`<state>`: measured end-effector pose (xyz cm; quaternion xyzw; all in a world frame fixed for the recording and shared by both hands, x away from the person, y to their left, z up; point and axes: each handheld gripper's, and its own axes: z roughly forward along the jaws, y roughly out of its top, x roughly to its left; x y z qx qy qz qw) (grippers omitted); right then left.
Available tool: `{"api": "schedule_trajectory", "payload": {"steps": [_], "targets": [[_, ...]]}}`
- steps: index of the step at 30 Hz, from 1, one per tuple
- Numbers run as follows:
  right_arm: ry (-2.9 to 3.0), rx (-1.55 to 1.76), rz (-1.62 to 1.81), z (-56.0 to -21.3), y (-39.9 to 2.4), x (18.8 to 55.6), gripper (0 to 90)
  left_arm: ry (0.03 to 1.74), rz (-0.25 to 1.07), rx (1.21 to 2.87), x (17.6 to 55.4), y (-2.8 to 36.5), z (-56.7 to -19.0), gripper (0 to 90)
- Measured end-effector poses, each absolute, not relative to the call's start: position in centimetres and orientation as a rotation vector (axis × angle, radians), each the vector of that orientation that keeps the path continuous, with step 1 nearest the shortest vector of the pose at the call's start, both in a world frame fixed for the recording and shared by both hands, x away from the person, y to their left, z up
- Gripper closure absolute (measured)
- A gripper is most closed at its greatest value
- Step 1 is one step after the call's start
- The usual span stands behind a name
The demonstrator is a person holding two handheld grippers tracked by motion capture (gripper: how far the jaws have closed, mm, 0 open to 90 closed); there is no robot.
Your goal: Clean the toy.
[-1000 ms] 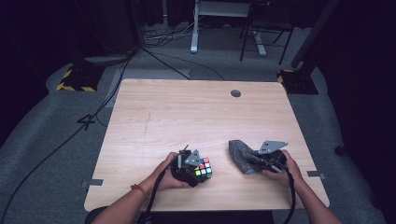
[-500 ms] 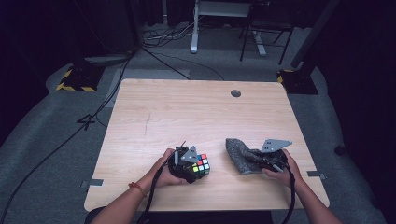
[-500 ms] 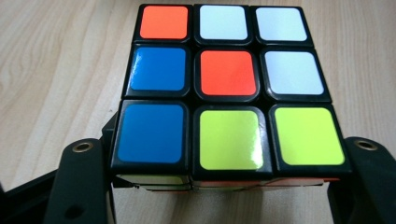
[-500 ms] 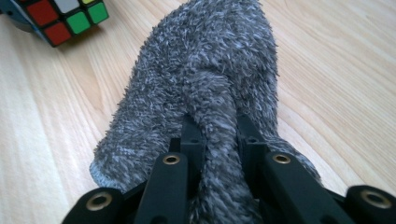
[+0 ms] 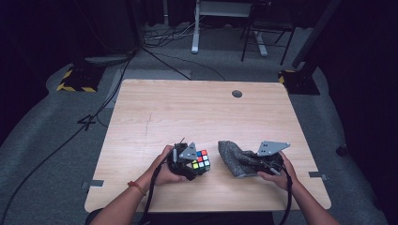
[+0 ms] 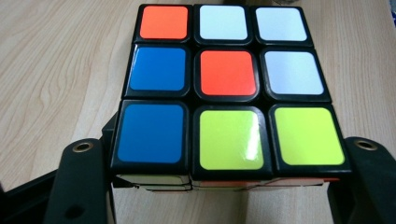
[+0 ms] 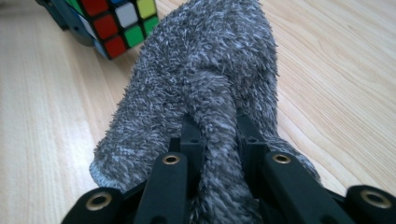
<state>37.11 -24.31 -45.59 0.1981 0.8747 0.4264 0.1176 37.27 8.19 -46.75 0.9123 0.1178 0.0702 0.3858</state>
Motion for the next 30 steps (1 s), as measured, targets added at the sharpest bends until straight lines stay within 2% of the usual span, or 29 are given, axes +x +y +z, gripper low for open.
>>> {"api": "schedule_trajectory", "payload": {"steps": [16,30], "targets": [[2.545,0.497,1.341,-43.9,-22.3,36.4,77.7,0.204,0.209,2.375,37.4,5.7,-45.7,33.7],[2.54,0.425,1.422,-41.8,-21.1,36.0,77.7,0.199,0.248,2.412,37.9,4.0,-45.4,33.7]]}}
